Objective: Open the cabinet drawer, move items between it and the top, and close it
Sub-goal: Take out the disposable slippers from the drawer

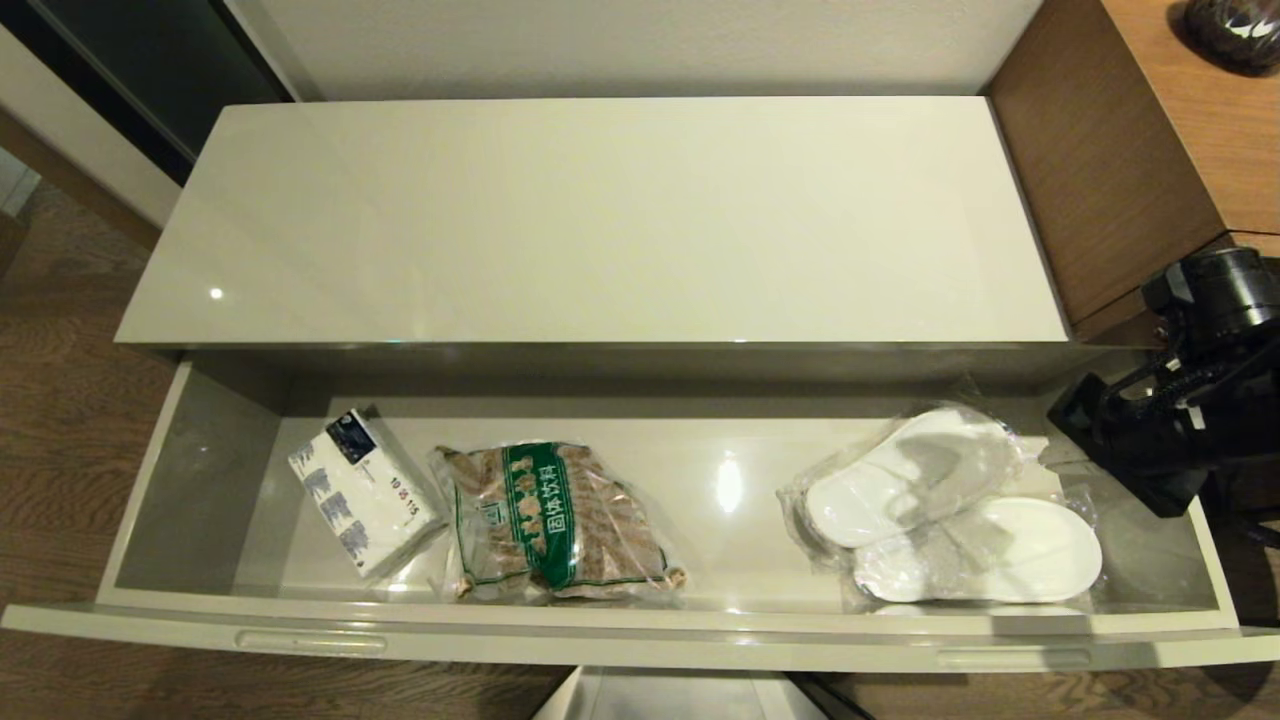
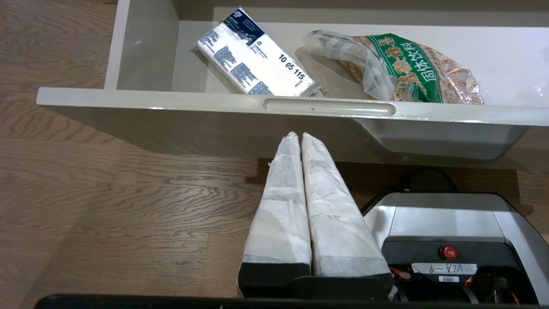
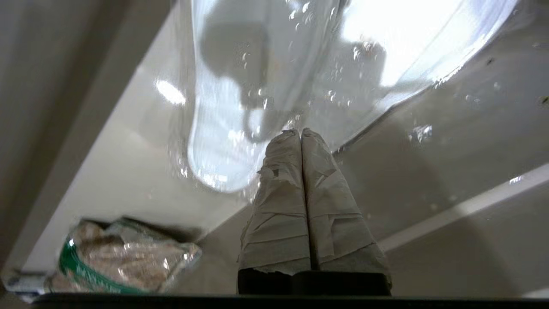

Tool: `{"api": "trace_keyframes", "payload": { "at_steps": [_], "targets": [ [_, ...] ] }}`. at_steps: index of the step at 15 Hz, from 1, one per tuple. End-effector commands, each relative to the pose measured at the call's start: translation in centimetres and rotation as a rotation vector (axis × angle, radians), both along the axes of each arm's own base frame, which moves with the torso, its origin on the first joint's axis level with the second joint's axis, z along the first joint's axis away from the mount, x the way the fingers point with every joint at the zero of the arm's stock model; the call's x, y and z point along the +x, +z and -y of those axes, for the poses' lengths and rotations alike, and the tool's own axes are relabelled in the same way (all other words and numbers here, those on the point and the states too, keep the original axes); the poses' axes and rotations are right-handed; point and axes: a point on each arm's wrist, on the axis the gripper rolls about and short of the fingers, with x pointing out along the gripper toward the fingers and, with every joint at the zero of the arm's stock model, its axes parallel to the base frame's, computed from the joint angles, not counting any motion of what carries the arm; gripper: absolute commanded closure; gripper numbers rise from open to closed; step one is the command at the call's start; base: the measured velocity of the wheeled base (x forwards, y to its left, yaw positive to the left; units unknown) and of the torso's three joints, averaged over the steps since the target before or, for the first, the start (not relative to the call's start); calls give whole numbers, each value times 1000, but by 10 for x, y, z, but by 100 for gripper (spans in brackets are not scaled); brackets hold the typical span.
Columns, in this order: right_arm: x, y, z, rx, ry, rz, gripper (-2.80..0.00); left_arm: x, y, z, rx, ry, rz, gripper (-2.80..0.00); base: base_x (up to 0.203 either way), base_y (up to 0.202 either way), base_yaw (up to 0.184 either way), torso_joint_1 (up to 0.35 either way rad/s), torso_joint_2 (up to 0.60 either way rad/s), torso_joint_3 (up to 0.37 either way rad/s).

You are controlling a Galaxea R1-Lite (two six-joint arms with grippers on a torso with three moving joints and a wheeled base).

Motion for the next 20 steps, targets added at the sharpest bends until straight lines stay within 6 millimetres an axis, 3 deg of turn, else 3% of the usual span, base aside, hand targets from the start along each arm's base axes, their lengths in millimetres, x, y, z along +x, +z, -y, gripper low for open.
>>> {"api": "trace_keyframes", "payload": {
  "at_steps": [1,7,16,17,20],
  "targets": [
    [8,-2,3,7,-11,1,0,0,0,0,0,1,0,0,0,0,0,0,0,0],
    [9,1,3,28,23,33,0,0,0,0,0,1,0,0,0,0,0,0,0,0],
    [22,-11,3,18,50,53,0,0,0,0,0,1,0,0,0,0,0,0,0,0],
    [23,-12,3,19,50,50,-280,0,0,0,0,1,-1,0,0,0,0,0,0,0],
    [29,-18,3,20,50,58,-280,0,0,0,0,1,0,0,0,0,0,0,0,0]
  ]
}}
